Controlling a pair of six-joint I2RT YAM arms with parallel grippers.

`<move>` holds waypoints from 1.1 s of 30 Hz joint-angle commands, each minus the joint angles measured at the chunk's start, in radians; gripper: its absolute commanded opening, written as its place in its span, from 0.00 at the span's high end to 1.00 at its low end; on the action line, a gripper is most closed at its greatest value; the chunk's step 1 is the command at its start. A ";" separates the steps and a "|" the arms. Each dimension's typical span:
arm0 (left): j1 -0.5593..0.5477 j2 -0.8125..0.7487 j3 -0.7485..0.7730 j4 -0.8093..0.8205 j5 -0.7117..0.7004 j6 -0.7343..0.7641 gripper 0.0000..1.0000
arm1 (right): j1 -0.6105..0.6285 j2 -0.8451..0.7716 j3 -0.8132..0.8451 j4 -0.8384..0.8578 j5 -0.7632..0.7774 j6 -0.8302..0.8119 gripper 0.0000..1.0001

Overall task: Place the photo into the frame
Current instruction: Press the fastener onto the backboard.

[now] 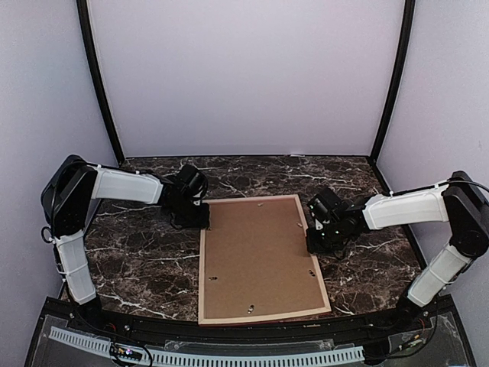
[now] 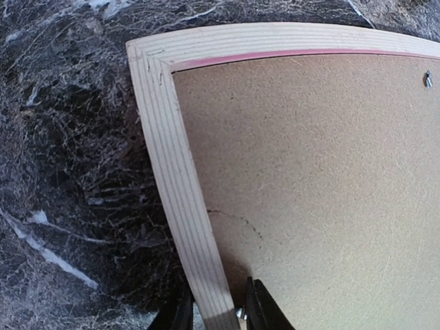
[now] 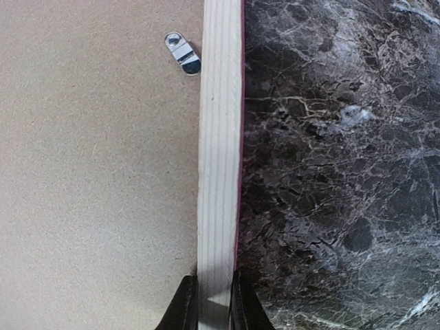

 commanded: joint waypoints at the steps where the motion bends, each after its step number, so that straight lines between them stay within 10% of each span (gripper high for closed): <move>1: -0.027 -0.010 -0.004 -0.158 0.126 0.045 0.73 | -0.001 0.028 -0.024 0.044 -0.034 -0.005 0.86; 10: -0.021 -0.019 0.015 -0.176 0.109 0.053 0.65 | -0.002 0.027 -0.029 0.045 -0.035 0.004 0.87; 21: -0.013 -0.107 0.030 -0.160 0.064 0.055 0.32 | -0.002 0.028 -0.035 0.045 -0.030 0.014 0.88; 33: -0.139 -0.295 -0.155 -0.141 0.064 0.018 0.26 | -0.001 0.051 -0.009 0.040 -0.015 0.043 0.89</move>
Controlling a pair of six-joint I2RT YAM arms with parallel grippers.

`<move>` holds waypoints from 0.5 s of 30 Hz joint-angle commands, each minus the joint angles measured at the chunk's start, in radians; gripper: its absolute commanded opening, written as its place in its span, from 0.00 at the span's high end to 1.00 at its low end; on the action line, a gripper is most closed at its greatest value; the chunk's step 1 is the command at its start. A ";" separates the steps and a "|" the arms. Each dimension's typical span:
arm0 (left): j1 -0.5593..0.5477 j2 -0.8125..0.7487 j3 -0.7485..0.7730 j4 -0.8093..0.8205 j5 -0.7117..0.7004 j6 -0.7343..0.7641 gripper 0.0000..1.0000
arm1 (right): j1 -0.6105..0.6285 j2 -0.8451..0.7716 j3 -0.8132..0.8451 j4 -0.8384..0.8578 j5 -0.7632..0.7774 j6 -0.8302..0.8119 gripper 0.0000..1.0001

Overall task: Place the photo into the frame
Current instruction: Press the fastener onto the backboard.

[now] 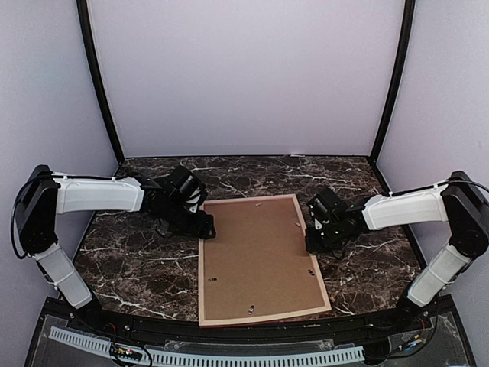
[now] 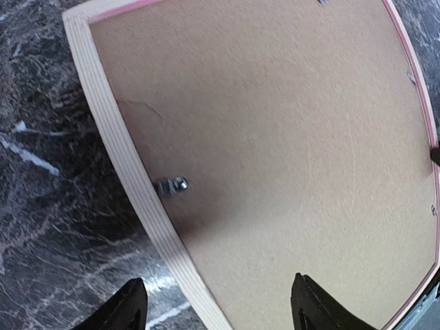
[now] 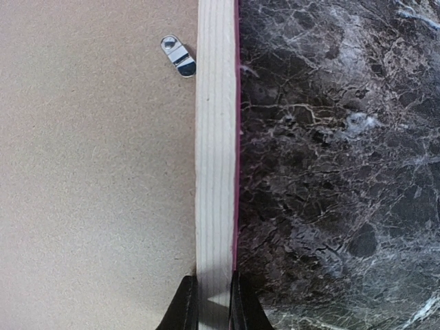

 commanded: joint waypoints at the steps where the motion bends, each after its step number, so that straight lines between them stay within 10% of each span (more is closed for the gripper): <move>1: -0.085 -0.080 -0.070 -0.038 -0.015 -0.026 0.25 | -0.001 0.050 -0.002 0.016 -0.014 0.047 0.89; 15: -0.349 -0.122 -0.149 -0.187 -0.224 -0.181 0.24 | -0.002 0.066 -0.008 0.040 -0.042 0.055 0.89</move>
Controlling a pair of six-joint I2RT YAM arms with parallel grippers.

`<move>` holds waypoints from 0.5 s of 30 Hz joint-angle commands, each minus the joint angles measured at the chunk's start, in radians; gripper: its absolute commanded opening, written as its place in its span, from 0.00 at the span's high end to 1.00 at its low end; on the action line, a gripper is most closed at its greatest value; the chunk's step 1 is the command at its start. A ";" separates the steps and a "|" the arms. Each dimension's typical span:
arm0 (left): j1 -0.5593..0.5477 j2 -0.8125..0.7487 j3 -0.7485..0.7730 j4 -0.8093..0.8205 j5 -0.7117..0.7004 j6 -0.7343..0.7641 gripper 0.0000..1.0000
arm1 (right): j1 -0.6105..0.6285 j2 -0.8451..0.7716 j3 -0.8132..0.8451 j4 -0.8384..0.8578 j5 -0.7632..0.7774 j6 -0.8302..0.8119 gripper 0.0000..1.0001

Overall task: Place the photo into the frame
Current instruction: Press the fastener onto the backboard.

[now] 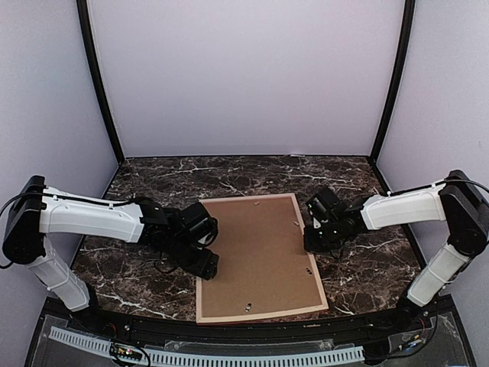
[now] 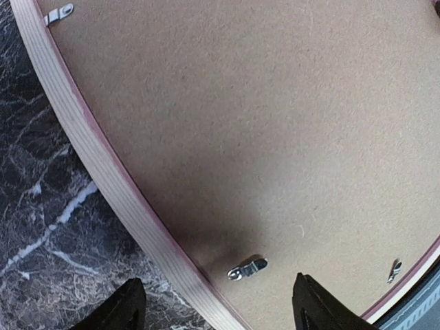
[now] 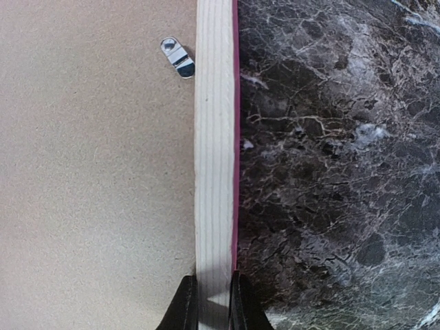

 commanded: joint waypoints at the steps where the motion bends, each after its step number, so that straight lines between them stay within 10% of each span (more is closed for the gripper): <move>1: -0.045 -0.001 -0.023 -0.065 -0.067 -0.061 0.24 | -0.001 0.048 -0.017 0.012 -0.038 0.035 0.89; 15: -0.067 0.090 0.005 -0.027 -0.083 -0.037 0.31 | -0.002 0.037 -0.034 0.026 -0.046 0.035 0.89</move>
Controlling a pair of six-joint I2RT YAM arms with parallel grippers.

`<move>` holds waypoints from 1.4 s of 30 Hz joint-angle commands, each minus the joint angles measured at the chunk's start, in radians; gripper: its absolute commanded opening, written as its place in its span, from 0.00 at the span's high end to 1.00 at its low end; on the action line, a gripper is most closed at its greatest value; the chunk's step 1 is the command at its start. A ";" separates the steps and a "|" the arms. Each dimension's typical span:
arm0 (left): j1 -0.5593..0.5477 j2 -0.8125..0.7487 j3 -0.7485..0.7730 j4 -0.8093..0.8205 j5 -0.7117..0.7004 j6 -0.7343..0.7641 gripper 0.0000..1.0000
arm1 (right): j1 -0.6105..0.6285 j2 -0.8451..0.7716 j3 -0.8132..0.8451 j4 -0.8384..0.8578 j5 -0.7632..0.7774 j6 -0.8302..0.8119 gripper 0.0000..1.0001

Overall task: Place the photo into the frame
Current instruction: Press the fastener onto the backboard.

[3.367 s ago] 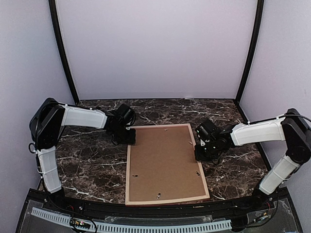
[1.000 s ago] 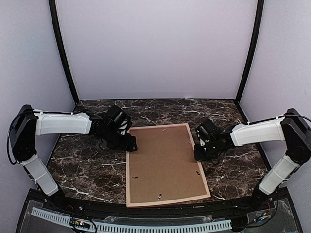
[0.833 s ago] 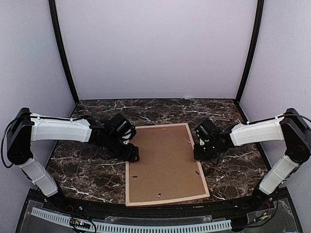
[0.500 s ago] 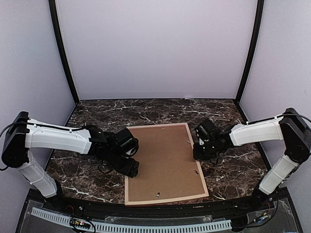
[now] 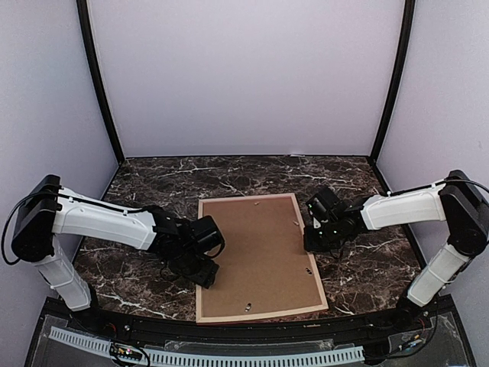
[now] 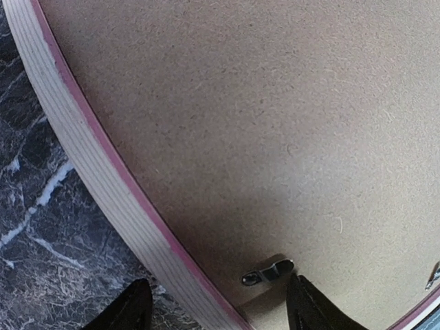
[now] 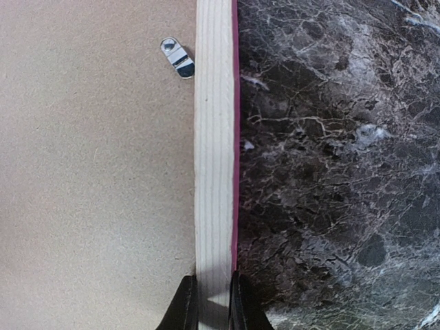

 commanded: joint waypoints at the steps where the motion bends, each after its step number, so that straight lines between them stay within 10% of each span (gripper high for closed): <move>1: -0.005 0.026 0.020 -0.002 -0.031 0.007 0.34 | -0.001 0.037 -0.033 0.020 -0.044 0.032 0.89; 16: 0.050 0.039 -0.020 0.081 0.018 -0.023 0.55 | -0.001 0.032 -0.037 0.029 -0.051 0.027 0.89; 30: 0.088 0.054 -0.028 0.143 0.052 -0.056 0.44 | -0.001 0.038 -0.041 0.039 -0.057 0.021 0.89; 42: 0.097 0.024 -0.071 0.144 0.043 -0.081 0.60 | -0.001 0.039 -0.045 0.047 -0.063 0.020 0.89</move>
